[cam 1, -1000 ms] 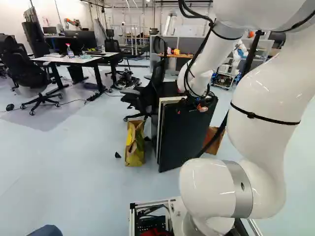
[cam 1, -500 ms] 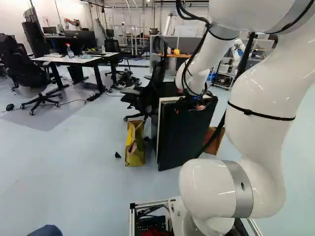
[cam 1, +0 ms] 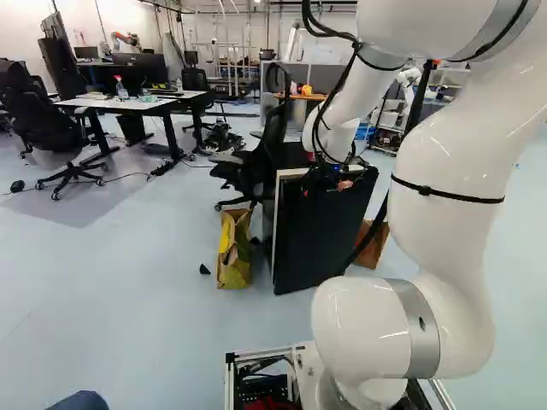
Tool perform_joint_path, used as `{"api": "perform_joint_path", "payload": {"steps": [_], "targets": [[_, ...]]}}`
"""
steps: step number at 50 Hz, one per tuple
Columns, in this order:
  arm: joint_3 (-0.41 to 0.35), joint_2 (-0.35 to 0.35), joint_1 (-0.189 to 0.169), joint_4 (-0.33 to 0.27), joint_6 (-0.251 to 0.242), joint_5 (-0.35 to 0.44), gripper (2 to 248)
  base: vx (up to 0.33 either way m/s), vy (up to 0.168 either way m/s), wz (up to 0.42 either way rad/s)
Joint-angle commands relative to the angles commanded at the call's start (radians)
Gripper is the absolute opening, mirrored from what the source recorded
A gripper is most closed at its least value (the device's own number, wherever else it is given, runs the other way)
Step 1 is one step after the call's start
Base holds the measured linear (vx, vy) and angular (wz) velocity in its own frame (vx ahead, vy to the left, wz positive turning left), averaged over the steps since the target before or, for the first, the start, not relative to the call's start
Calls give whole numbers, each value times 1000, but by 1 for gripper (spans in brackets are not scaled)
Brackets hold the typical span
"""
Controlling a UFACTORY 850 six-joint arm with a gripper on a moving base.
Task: Grab a drink from the fridge
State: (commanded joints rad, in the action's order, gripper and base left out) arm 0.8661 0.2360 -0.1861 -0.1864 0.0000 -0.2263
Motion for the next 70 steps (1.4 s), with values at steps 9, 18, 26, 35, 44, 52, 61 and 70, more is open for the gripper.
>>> {"api": "perform_joint_path", "payload": {"steps": [9, 18, 26, 35, 44, 52, 61, 70], "targets": [[18, 15, 5, 11, 0, -13, 247, 0, 0, 0], [35, 29, 8, 22, 0, -24, 247, 0, 0, 0], [47, 39, 10, 31, 0, -27, 247, 0, 0, 0], [48, 39, 10, 31, 0, -27, 247, 0, 0, 0], [48, 39, 10, 31, 0, -26, 247, 0, 0, 0], [48, 39, 10, 31, 0, -17, 247, 0, 0, 0], [48, 39, 10, 31, 0, -4, 247, 0, 0, 0], [48, 39, 10, 31, 0, 9, 247, 0, 0, 0]]}}
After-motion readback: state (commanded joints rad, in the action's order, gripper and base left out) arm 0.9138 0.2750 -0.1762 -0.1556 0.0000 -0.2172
